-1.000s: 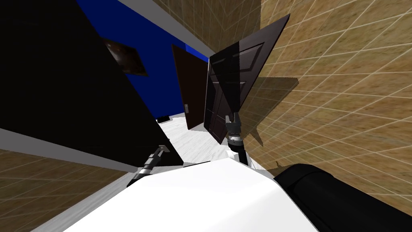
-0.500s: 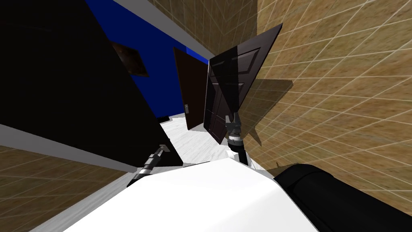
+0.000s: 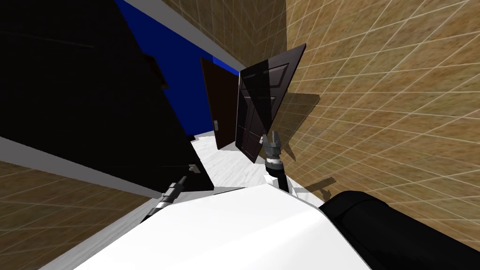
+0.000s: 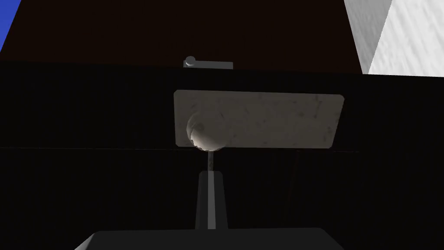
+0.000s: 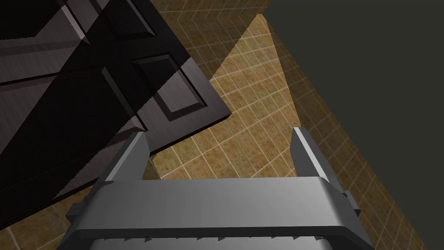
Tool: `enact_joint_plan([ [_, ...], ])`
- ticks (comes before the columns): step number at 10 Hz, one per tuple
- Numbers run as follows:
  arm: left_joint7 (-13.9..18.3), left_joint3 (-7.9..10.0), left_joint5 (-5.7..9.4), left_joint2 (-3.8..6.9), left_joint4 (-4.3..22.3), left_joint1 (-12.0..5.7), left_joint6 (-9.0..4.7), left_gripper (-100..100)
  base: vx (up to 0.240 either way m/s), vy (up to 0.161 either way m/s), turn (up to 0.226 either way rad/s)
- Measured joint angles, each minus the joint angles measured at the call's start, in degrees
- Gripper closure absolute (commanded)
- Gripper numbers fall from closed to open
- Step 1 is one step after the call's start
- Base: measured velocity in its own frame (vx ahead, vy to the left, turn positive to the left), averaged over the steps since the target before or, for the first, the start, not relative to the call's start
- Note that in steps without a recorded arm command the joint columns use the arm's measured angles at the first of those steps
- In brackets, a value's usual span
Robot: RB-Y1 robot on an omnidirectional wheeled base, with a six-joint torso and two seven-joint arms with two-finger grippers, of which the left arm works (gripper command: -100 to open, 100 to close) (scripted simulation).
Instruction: Pull the door open
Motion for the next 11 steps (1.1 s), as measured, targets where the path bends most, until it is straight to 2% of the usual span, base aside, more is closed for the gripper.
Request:
enact_joint_plan([
  [2, 0.3, 0.49, 0.4, 0.48, 0.7, 0.45, -0.67, -100, -0.123, -0.059, 0.07],
  [3, 0.3, 0.52, 0.42, 0.5, 0.7, 0.52, -0.7, -100, -0.003, 0.011, -0.1],
  [4, -0.2, -0.05, 1.6, 0.28, -1.7, 0.95, 1.12, -100, 0.017, 0.032, -0.059],
  [5, -0.9, -0.47, 2.24, -0.18, -0.2, -0.55, 1.43, -100, 0.022, 0.026, -0.002],
  [6, -1.2, -0.61, 2.44, -0.26, 1.0, -1.26, 0.98, -100, 0.031, 0.032, -0.105],
  [7, -1.9, -1.25, 3.52, -0.74, 2.5, -2.81, 1.16, -100, 0.037, 0.047, -0.106],
  [8, -2.8, -1.93, 4.77, -1.04, 2.5, -3.72, 2.04, -100, 0.035, 0.057, -0.066],
  [10, -4.3, -3.15, 7.11, -1.54, 1.2, -5.0, 4.94, -100, 0.021, 0.035, -0.052],
  [11, -4.8, -3.47, 7.6, -1.92, 2.4, -5.93, 5.0, -100, 0.012, 0.015, -0.044],
])
